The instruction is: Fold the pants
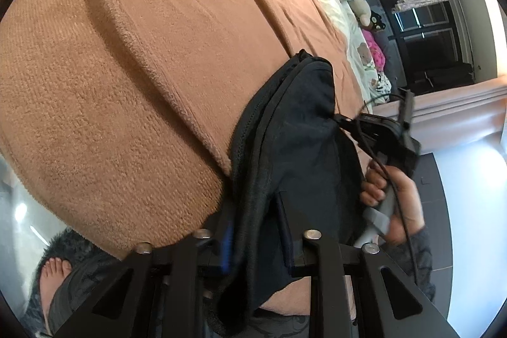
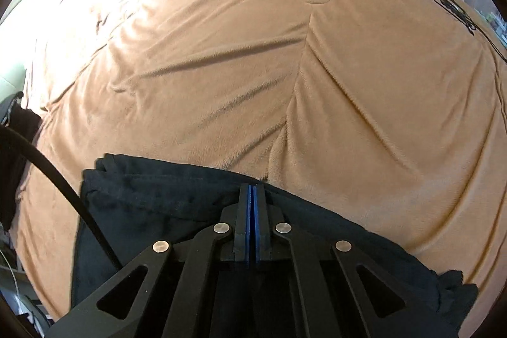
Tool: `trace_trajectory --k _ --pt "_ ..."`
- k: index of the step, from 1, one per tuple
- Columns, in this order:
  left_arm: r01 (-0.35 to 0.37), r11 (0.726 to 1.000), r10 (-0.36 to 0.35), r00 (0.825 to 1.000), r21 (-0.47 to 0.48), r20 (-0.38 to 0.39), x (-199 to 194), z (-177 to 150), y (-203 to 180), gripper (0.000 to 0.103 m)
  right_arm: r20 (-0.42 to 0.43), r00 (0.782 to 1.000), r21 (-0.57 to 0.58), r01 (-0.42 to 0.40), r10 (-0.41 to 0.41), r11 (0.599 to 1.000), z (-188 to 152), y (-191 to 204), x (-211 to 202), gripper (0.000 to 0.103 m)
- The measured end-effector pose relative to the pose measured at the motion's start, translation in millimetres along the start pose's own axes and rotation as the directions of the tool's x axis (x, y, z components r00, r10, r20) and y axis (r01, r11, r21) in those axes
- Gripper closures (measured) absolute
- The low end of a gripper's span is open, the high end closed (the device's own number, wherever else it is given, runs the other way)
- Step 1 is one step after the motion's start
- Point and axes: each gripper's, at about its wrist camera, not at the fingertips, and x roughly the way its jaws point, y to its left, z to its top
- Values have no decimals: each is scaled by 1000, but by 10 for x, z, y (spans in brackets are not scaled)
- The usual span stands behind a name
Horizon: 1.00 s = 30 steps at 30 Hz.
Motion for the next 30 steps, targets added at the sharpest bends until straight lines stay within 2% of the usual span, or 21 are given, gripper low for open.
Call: trace_trajectory --k 4,10,14,17,24,30 --pt "24 999 -25 1000 -25 -10 -19 -3 36 96 20 997 9 -76 76 997 -161 14 -296 103" --pt "53 999 -53 999 -2 -1 -130 32 -94 97 22 993 -25 -119 120 993 -490 89 -614 103" --pt "79 997 -79 997 13 7 -210 88 -221 97 32 986 12 -167 167 986 -800 78 -725 103" --pt "89 996 -89 996 32 8 -254 120 -306 97 43 984 21 -173 172 985 -1068 142 -863 103" --pt "103 991 -104 995 89 7 -313 165 -555 97 60 977 105 -208 203 972 -1560 98 -860 103" --pt "107 983 -107 994 150 -8 -247 137 -842 97 63 959 173 -283 276 943 -1921 32 -880 103"
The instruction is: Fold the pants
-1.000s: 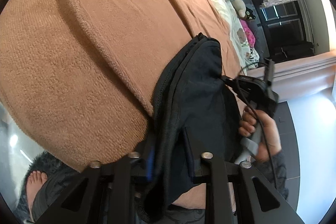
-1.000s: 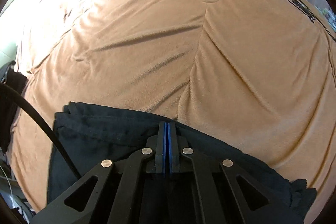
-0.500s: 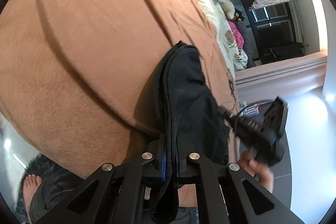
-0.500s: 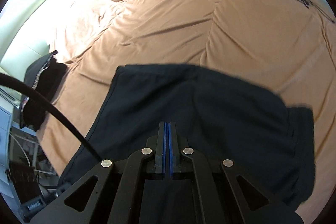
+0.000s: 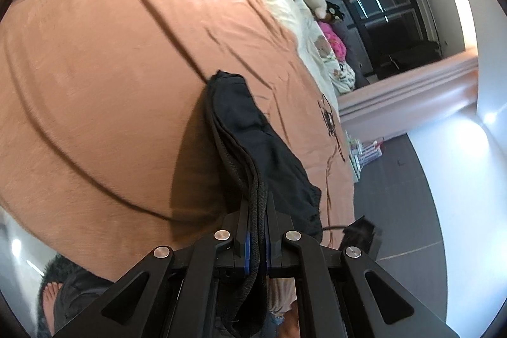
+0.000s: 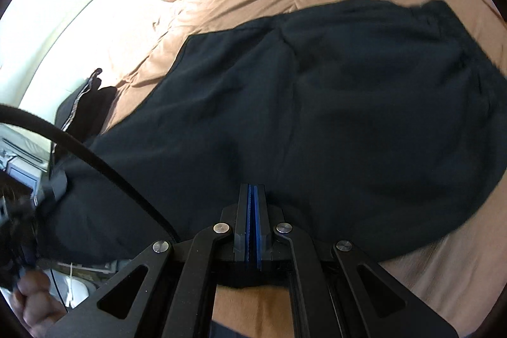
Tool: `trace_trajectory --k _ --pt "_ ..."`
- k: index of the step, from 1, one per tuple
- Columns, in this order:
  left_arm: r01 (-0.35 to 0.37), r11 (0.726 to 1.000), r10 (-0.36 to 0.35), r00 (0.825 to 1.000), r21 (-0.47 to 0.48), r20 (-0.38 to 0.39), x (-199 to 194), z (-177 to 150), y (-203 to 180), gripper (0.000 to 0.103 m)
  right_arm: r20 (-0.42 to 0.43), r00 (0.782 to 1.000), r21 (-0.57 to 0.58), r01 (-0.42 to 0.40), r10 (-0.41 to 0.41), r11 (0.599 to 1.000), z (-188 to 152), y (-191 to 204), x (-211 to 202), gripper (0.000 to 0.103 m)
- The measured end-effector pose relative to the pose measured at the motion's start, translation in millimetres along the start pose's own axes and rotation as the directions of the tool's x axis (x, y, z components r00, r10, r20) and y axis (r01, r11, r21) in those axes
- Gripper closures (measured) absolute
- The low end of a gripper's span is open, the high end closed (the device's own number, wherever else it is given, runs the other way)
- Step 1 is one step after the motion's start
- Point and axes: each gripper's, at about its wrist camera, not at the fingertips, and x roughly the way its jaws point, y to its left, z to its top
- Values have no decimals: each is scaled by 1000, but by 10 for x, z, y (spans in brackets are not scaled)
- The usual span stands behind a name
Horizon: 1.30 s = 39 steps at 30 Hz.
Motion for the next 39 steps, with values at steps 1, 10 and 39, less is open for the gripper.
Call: trace_trajectory --k 1,10,39 --pt "0 1000 0 1000 12 -4 24 0 -56 97 1 1000 7 -10 10 1000 -31 -9 -4 103" --pt "6 988 0 999 152 -37 250 -63 -664 97 -1 993 61 -115 116 991 -58 -268 -213 103" --pt "36 901 102 951 433 -291 1725 -949 -1864 97 206 977 275 -110 54 955 -541 -1728 -1532 103"
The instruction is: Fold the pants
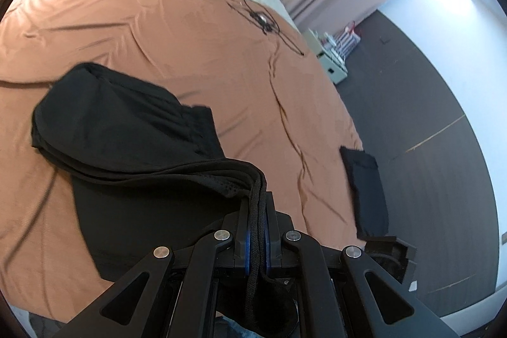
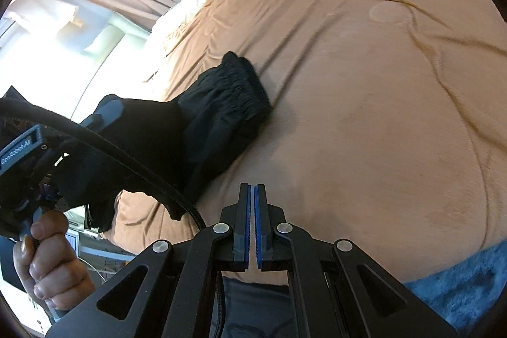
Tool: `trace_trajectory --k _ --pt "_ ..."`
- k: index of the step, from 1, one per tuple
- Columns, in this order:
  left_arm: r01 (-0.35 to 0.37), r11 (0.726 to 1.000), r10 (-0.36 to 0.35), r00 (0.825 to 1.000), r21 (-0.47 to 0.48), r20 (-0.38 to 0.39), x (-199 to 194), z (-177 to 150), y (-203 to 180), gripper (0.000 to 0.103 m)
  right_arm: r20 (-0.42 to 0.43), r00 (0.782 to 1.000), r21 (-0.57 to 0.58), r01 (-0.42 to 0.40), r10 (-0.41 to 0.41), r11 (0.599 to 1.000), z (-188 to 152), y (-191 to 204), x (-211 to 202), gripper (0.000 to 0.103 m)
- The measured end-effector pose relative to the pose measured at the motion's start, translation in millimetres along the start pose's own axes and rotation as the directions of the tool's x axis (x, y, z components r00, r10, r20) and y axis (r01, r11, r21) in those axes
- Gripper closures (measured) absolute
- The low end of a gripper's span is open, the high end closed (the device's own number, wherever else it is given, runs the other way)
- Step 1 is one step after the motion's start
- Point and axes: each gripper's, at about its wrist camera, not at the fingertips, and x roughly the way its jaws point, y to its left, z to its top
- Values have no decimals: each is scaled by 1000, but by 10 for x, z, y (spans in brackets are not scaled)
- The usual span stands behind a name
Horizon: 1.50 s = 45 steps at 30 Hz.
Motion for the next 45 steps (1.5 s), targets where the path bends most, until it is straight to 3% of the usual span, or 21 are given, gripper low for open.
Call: trace_trajectory --k 5,8,10,12,15,22,23,25,27,34,45 --pt "-8 1000 8 999 5 -37 195 -61 -53 97 0 1000 9 6 -6 1000 -30 -48 -104 103" --pt "-9 1000 9 998 -3 -66 301 -84 -75 91 2 1000 14 15 -15 1000 -49 -101 -159 103" --pt "18 1000 -19 995 -14 -93 358 -113 -79 77 3 1000 16 20 -20 1000 -55 -127 -201 103" --pt "38 999 -39 994 -14 -104 351 -139 -83 56 5 1000 19 26 -26 999 -56 -158 -245 103" --pt "30 1000 -29 997 4 -75 221 -152 -56 34 18 999 21 31 -32 999 -33 -192 -320 103" --pt "-34 999 34 999 -21 -11 -112 -67 282 29 38 999 18 19 -20 1000 25 -203 -449 100" --pt "-42 998 42 999 -36 -4 -152 -56 360 25 36 999 13 15 -16 1000 34 -192 -442 94" --pt "-61 996 62 998 -63 11 -215 -32 500 20 44 999 -1 6 -6 1000 30 -144 -453 51" --pt "-76 993 78 997 -87 20 -267 -21 633 18 63 998 -18 -1 2 1000 36 -99 -453 38" --pt "-97 981 100 995 -167 13 -325 -4 1073 14 34 999 -58 -15 17 998 63 75 -290 38" --pt "-78 964 69 997 -255 -42 -2 59 1528 12 -28 999 -82 14 -16 997 161 272 90 38"
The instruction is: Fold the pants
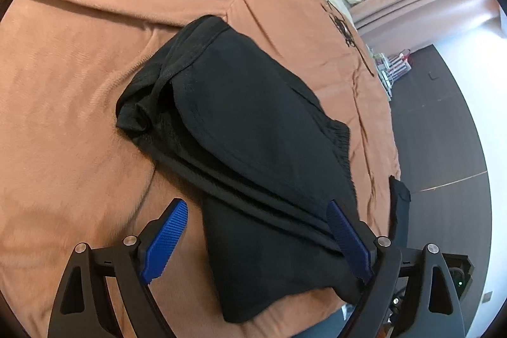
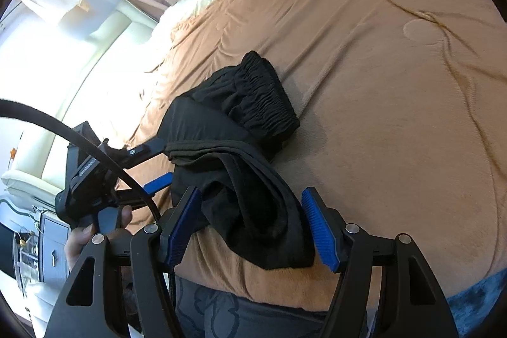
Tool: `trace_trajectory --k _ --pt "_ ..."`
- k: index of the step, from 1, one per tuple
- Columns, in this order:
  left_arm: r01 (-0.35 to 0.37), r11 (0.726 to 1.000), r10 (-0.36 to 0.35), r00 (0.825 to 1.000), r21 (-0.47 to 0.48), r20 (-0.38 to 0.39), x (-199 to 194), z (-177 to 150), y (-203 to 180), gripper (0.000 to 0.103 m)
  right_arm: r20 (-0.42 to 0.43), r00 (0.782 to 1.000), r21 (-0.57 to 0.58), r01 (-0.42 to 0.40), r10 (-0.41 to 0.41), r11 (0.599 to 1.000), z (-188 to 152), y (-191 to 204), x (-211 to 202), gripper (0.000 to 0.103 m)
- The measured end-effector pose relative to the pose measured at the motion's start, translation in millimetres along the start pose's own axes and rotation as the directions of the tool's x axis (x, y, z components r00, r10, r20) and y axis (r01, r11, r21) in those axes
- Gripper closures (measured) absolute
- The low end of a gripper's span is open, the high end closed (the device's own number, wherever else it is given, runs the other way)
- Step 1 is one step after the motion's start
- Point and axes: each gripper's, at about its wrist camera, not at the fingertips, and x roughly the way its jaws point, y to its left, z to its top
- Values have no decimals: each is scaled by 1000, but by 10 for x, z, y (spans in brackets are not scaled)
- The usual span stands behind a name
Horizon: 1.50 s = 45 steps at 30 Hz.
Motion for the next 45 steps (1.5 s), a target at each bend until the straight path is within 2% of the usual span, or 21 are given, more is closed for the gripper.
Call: trace_trajectory --k 3,7,10,12,14,15,16,17,18,19,20,21,25,31,41,43,44,45 --pt "4 1000 -4 1000 -17 0 95 76 49 12 -9 1000 -3 9 -9 1000 31 40 84 38" --pt "-14 1000 15 999 -28 44 112 184 78 12 -23 1000 -13 15 -16 1000 65 74 192 38" --pt "-33 999 34 996 -16 79 79 278 55 16 -22 1000 -7 7 -7 1000 90 70 235 38" --pt "-32 999 33 995 -13 93 41 342 38 34 -14 1000 -5 6 -6 1000 91 51 247 38" --pt "-37 999 39 994 -19 98 5 404 37 45 11 1000 -3 22 -22 1000 84 15 223 39" --pt "-39 999 41 994 -19 104 -17 438 27 53 17 1000 -2 25 -25 1000 78 4 222 46" --pt "-42 999 44 993 -16 112 -40 468 12 57 16 1000 5 17 -17 1000 75 -25 214 55" --pt "-48 999 48 992 -7 121 -62 500 -14 66 11 1000 7 8 -8 1000 62 -46 214 58" --pt "-53 999 53 990 1 128 -85 532 -48 78 8 1000 6 2 -2 1000 49 -60 215 66" --pt "-53 999 51 990 7 131 -96 557 -87 84 -1 1000 -1 -2 2 1000 31 -68 221 76" --pt "-48 999 46 990 14 135 -118 591 -129 91 -8 1000 -7 -3 3 1000 15 -73 229 81" --pt "-44 999 40 989 23 145 -148 616 -174 92 -13 1000 -11 -5 5 1000 4 -76 232 87" --pt "-38 996 25 984 76 174 -222 701 -425 95 -17 1000 -35 -23 22 999 -44 -55 204 95" --pt "-40 987 11 984 157 179 -187 867 -828 95 -8 998 -42 -56 56 998 -99 -75 144 98" --pt "-45 959 13 994 281 112 277 975 -1419 95 -18 995 -43 -96 95 994 -195 -118 85 98" --pt "-60 950 34 995 305 90 393 966 -1512 92 -20 995 -36 -94 93 995 -207 -144 79 98" --pt "-77 946 55 995 315 79 450 952 -1544 84 -23 995 -25 -96 95 995 -208 -179 85 98" --pt "-82 943 63 996 322 68 490 928 -1557 72 -25 995 -15 -97 96 995 -213 -202 95 98"
